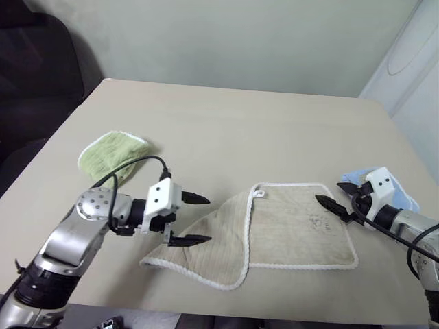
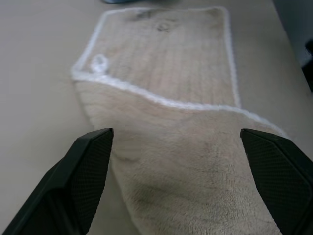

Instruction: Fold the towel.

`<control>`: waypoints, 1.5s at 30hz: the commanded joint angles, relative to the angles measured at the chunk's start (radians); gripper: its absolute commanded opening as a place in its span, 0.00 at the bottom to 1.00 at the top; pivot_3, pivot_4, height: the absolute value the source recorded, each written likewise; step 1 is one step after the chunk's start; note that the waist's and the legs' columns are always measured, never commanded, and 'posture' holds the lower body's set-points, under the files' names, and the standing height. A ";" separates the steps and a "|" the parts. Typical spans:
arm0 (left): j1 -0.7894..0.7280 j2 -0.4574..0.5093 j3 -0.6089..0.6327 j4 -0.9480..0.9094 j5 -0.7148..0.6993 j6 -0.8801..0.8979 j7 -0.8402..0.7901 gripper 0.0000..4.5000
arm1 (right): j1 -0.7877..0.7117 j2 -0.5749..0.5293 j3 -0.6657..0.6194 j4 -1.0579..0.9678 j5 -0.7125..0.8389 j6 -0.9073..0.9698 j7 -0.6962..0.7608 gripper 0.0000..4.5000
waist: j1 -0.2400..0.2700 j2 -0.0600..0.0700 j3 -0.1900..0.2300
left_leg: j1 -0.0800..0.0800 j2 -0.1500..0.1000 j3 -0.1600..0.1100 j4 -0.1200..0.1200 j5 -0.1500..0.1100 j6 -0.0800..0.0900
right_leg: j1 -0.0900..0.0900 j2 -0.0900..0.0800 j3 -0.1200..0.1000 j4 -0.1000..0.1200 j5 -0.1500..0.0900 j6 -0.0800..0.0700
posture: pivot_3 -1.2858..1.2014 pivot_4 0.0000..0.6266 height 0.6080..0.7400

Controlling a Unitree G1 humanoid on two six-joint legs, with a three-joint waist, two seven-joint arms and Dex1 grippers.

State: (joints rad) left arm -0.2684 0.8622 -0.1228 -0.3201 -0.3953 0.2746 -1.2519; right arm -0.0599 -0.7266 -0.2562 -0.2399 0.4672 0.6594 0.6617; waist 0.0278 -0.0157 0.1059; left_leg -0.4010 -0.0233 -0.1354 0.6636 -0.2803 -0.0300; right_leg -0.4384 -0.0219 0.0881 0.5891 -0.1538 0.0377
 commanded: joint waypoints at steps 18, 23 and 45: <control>-0.051 0.011 -0.240 -0.100 0.129 -0.204 -0.249 1.00 | 0.099 0.002 -0.099 -0.214 0.082 0.121 -0.047 1.00 | -0.001 0.001 0.000 | -0.002 0.000 0.000 0.000 0.000 0.000 | -0.001 0.000 0.000 0.000 -0.003 0.004 | 0.52 0.24 1.00; -0.064 0.014 -0.300 -0.105 0.137 -0.164 -0.292 1.00 | 0.135 0.007 -0.126 -0.263 0.106 0.156 -0.063 1.00 | -0.001 0.002 -0.001 | -0.002 0.001 0.000 0.000 -0.001 0.001 | -0.001 0.000 0.000 0.000 -0.002 0.004 | 0.52 0.24 1.00; -0.117 -0.037 -0.466 0.062 0.299 -0.239 -0.324 0.96 | 0.222 0.027 -0.196 -0.380 0.174 0.217 -0.118 1.00 | -0.001 0.004 -0.004 | -0.003 0.001 0.000 0.000 -0.001 0.001 | -0.001 0.000 0.000 -0.001 -0.005 0.008 | 0.52 0.24 1.00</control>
State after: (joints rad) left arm -0.4060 0.8114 -0.5619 -0.2360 -0.1009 0.0431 -1.5306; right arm 0.1626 -0.6978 -0.4160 -0.5805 0.6242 0.8745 0.5571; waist 0.0264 -0.0122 0.1015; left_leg -0.4037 -0.0224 -0.1357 0.6635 -0.2811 -0.0292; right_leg -0.4398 -0.0223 0.0886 0.5886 -0.1592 0.0465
